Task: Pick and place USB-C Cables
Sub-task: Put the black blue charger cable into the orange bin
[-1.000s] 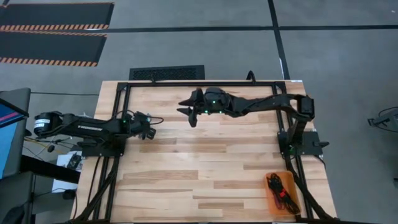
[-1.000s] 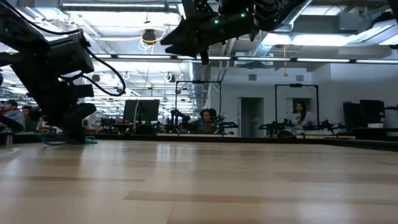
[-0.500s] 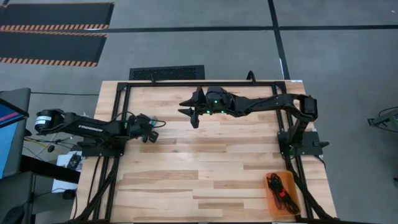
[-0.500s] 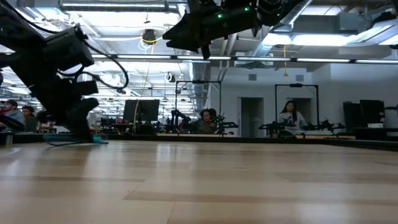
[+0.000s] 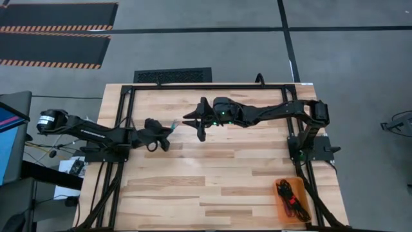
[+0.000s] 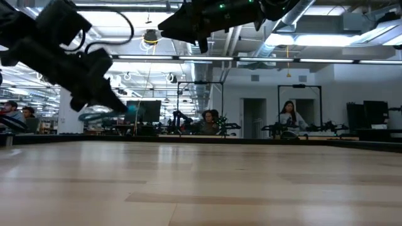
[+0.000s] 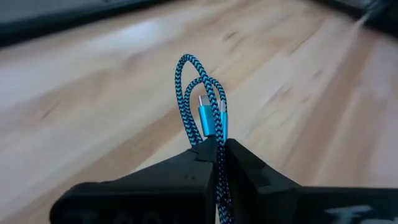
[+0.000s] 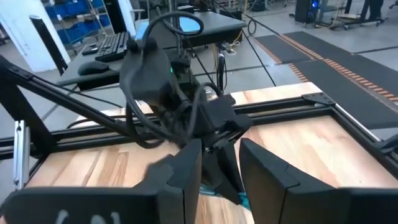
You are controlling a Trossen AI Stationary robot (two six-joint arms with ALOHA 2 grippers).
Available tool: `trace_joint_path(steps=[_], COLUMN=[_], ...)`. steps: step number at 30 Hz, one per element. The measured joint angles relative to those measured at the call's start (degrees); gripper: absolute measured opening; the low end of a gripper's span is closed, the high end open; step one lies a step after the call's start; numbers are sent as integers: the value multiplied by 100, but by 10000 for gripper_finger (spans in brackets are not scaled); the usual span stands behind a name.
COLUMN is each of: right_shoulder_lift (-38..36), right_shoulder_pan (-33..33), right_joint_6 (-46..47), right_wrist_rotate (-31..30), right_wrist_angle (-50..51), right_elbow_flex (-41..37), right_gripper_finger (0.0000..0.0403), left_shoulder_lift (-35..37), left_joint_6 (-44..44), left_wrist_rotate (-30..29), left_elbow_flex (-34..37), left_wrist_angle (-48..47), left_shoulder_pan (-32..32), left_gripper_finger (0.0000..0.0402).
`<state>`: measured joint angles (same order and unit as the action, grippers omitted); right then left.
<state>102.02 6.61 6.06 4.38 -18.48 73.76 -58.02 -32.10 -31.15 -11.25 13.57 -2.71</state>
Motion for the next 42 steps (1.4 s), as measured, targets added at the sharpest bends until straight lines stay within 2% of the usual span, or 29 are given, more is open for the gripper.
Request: trace_joint_path(steps=[5,13,22,29,35,42], right_shoulder_lift=[0,0,2,2,2,4], right_shoulder_pan=[-27,-118,-251,-490,-740,-939], right_joint_6=[-47,-14,-129,-651,-1158,-1213], right_wrist_rotate=[-107,-129,-127,-121,125,161], right_wrist_angle=[23,32,-83,-371,-554,-755], right_elbow_flex=[0,0,2,11,11,9], right_gripper_finger=[128,128,128,132,174,237], left_shoulder_lift=[0,4,4,4,4,4], left_joint_6=[499,1461,2040,2682,2977,3008], left_wrist_rotate=[129,739,732,957,1156,1338], left_elbow_flex=[-2,-9,-11,-11,-11,-11], left_wrist_angle=[995,2282,3061,4190,4566,4757], left_shoulder_pan=[-114,-411,-818,-1143,-1372,-1524], left_gripper_finger=[1,0,0,0,0,0])
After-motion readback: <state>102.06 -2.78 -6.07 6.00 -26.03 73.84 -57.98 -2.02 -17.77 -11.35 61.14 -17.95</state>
